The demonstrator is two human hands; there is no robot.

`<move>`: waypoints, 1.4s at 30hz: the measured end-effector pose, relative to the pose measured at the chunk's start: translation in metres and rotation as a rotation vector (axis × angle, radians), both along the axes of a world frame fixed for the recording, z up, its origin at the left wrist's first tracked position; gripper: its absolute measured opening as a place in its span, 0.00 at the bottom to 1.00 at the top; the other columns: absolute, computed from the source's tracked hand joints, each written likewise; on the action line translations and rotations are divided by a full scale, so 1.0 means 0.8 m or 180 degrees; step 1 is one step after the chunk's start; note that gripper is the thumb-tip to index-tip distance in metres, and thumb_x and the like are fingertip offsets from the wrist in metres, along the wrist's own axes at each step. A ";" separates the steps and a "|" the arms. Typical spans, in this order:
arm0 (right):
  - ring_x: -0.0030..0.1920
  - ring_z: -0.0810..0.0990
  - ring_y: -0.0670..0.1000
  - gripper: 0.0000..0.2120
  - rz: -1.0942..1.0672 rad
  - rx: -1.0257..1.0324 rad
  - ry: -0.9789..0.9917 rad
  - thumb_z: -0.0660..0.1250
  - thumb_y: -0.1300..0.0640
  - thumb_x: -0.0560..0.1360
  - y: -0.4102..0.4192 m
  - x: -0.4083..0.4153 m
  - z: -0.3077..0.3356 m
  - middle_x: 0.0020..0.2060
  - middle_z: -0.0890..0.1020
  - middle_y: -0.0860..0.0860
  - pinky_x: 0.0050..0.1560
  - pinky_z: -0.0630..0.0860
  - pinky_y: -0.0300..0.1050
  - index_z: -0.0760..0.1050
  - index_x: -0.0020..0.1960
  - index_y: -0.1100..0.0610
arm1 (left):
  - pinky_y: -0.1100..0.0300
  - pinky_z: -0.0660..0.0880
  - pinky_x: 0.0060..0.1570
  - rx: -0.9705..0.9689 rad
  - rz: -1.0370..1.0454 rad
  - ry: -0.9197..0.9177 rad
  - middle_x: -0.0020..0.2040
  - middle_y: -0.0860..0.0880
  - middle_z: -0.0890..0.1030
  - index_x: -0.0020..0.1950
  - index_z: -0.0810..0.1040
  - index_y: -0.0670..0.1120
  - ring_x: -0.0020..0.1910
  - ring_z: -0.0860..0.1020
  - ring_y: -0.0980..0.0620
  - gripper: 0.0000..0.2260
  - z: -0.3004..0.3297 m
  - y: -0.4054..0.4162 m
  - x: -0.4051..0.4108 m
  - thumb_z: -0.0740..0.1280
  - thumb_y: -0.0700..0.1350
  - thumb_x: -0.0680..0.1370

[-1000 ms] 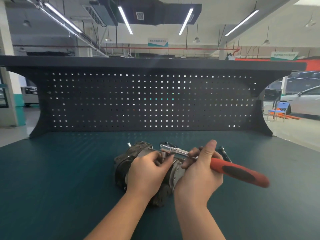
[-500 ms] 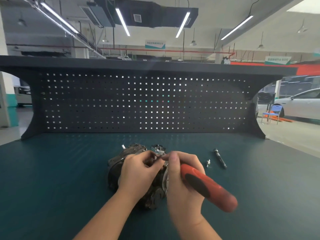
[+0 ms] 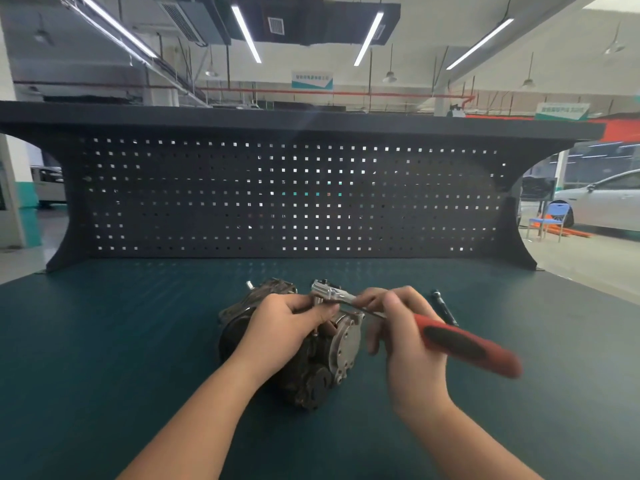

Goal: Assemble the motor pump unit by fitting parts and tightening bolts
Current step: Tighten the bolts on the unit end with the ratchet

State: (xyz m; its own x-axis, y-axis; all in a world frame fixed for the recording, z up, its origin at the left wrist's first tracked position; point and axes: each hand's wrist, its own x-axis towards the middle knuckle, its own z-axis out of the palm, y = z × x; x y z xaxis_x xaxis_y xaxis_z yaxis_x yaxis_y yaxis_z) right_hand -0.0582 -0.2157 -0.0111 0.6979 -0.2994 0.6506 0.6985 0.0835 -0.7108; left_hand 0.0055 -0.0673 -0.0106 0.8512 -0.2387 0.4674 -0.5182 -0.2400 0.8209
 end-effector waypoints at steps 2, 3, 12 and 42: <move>0.22 0.67 0.50 0.12 0.0655 0.1010 0.0537 0.63 0.55 0.72 -0.004 0.011 -0.005 0.41 0.85 0.55 0.26 0.68 0.39 0.78 0.31 0.52 | 0.53 0.74 0.51 0.0066 0.0061 -0.0034 0.37 0.48 0.85 0.36 0.85 0.52 0.43 0.81 0.48 0.11 0.000 0.000 0.002 0.70 0.54 0.75; 0.22 0.65 0.49 0.12 0.0967 0.1419 0.0908 0.62 0.57 0.73 -0.008 0.017 -0.006 0.44 0.85 0.54 0.25 0.67 0.39 0.78 0.33 0.52 | 0.55 0.74 0.51 0.0083 0.0055 -0.0044 0.36 0.48 0.85 0.36 0.85 0.52 0.44 0.81 0.48 0.11 0.000 0.000 0.003 0.70 0.54 0.75; 0.19 0.70 0.46 0.12 0.1355 0.1781 0.2999 0.68 0.59 0.71 -0.044 0.087 0.011 0.23 0.73 0.49 0.28 0.69 0.36 0.71 0.30 0.56 | 0.62 0.74 0.48 0.0127 0.0035 -0.0087 0.39 0.44 0.84 0.34 0.85 0.51 0.44 0.81 0.50 0.13 0.001 0.001 0.001 0.70 0.55 0.75; 0.16 0.63 0.45 0.08 0.1759 0.3145 0.2544 0.62 0.57 0.73 -0.029 0.095 0.007 0.24 0.77 0.48 0.22 0.61 0.31 0.73 0.37 0.60 | 0.64 0.65 0.30 -0.0048 0.0744 -0.0596 0.23 0.56 0.78 0.31 0.80 0.52 0.21 0.71 0.60 0.20 -0.011 -0.013 -0.008 0.62 0.66 0.68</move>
